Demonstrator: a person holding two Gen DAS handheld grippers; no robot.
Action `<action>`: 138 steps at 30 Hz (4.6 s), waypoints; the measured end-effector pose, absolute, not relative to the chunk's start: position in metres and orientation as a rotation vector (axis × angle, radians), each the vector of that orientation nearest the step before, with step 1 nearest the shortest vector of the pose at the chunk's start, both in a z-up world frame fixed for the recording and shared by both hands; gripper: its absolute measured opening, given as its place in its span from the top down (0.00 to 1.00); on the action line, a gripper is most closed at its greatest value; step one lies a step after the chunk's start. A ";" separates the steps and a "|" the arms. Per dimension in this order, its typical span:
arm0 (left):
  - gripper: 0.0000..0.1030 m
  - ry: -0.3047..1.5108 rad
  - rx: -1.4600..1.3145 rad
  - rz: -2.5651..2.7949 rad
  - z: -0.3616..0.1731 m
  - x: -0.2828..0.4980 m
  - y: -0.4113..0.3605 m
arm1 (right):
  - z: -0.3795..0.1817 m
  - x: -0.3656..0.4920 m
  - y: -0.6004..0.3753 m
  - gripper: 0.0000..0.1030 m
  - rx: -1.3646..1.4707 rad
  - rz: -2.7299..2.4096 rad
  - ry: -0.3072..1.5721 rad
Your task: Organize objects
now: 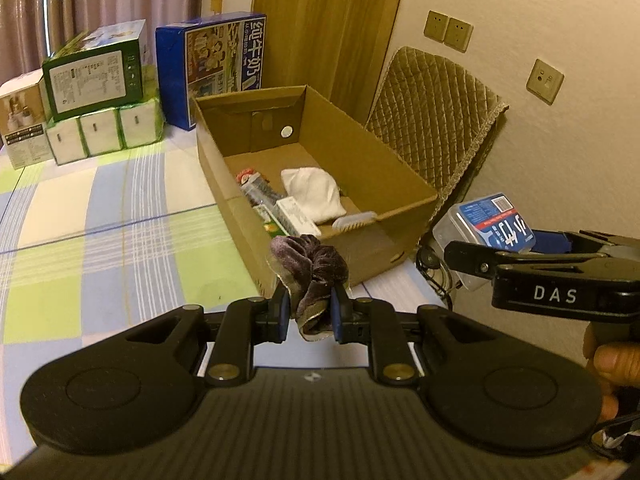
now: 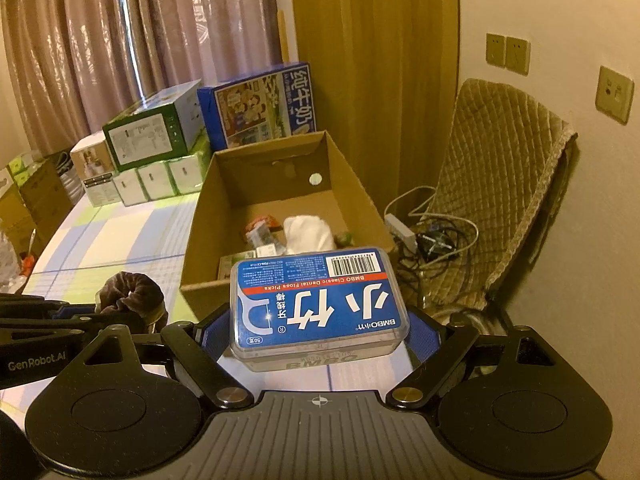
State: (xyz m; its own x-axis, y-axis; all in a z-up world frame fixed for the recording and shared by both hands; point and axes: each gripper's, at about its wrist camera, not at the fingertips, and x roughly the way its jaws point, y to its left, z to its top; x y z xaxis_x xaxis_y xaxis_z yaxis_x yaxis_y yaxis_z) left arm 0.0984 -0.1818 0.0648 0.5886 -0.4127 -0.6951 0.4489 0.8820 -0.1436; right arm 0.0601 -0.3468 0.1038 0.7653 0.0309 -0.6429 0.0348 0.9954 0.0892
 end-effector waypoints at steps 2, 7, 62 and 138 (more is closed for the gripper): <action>0.84 0.793 0.049 -0.503 0.067 0.106 -0.186 | 0.106 0.067 -0.350 0.18 0.090 0.000 0.696; 0.84 0.786 0.045 -0.504 0.072 0.126 -0.197 | 0.109 0.085 -0.356 0.18 0.084 0.009 0.695; 0.58 0.781 0.141 -0.505 0.055 0.271 -0.223 | 0.082 0.224 -0.387 0.18 0.068 0.015 0.760; 0.01 0.748 -0.013 -0.247 0.094 0.015 -0.102 | 0.121 -0.010 -0.326 0.02 0.124 0.114 0.739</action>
State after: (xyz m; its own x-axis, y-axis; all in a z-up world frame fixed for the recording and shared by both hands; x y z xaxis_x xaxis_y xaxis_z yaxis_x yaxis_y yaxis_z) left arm 0.0152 -0.1017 0.0943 0.7055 -0.2273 -0.6713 0.2178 0.9709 -0.0998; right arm -0.0099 -0.3257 0.1210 0.7335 0.1470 -0.6636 -0.0597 0.9865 0.1525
